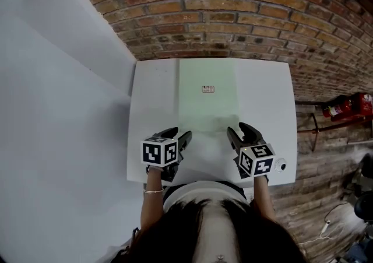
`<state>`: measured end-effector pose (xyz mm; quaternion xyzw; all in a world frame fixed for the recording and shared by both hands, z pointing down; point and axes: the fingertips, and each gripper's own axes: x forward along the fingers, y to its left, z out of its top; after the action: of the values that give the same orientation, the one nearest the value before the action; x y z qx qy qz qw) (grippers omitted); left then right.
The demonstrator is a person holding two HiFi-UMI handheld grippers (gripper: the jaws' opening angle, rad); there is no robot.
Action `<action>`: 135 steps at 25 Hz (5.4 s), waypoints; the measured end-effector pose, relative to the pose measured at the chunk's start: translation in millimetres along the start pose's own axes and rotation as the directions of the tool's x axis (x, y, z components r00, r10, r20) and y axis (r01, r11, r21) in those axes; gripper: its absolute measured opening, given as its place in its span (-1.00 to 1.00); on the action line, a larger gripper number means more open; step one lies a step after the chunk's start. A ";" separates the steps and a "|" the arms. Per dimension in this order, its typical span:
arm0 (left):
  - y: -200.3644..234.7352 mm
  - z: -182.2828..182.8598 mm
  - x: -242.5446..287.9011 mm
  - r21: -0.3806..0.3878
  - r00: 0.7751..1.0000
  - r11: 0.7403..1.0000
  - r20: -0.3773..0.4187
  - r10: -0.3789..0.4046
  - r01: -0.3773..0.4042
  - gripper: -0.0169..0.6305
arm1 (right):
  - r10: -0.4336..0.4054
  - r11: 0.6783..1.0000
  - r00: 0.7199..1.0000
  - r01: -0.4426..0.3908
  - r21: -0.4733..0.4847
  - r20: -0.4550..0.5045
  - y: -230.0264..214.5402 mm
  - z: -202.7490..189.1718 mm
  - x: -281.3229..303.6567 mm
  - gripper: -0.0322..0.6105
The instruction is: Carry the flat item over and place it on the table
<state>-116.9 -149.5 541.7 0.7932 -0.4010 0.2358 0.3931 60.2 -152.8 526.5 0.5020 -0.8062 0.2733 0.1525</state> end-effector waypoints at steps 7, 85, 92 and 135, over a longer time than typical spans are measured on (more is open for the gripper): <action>-6.4 0.1 -12.3 0.018 0.998 1.000 0.053 0.022 -0.023 -0.34 | 0.005 1.000 1.000 -0.004 -0.029 0.027 8.6 4.1 -10.4 -0.39; -203.7 -49.7 -151.9 0.186 0.798 0.960 0.599 0.058 -0.209 -0.91 | 0.188 0.958 0.902 -0.082 -0.274 0.390 57.4 11.4 -244.4 -0.73; -214.1 -31.9 -170.6 0.245 0.760 0.938 0.649 0.028 -0.244 -0.91 | 0.175 0.953 0.874 -0.035 -0.300 0.453 67.8 29.3 -260.9 -0.73; -180.9 1.9 -256.7 0.380 0.645 0.865 0.759 -0.090 -0.327 -0.91 | 0.032 0.926 0.784 0.210 -0.313 0.620 141.5 68.9 -291.8 -0.77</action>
<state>-113.8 31.6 285.0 0.8606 -0.5078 0.0027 -0.0388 67.0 67.2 278.6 0.5642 -0.8228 -0.0672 -0.0144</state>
